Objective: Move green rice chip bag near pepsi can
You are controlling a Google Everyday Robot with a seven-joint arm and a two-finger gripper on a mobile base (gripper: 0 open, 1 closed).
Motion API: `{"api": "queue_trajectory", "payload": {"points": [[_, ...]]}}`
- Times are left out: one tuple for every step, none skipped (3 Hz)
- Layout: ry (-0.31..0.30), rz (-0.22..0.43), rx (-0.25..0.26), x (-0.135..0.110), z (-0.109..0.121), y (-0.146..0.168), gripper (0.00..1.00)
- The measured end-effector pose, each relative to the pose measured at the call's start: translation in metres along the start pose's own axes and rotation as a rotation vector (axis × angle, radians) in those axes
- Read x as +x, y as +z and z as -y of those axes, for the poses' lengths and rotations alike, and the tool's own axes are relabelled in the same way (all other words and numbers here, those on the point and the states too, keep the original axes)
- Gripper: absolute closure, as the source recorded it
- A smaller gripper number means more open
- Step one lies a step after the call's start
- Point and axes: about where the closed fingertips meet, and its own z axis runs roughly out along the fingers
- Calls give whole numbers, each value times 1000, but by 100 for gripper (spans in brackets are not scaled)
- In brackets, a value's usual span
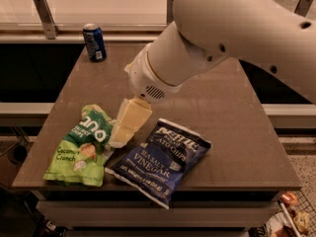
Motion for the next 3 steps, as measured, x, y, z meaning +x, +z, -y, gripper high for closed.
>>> {"api": "queue_trajectory", "payload": {"points": [[15, -58, -12, -12, -14, 23, 0], [47, -114, -8, -19, -20, 45, 0], [43, -147, -14, -34, -29, 60, 0]]}}
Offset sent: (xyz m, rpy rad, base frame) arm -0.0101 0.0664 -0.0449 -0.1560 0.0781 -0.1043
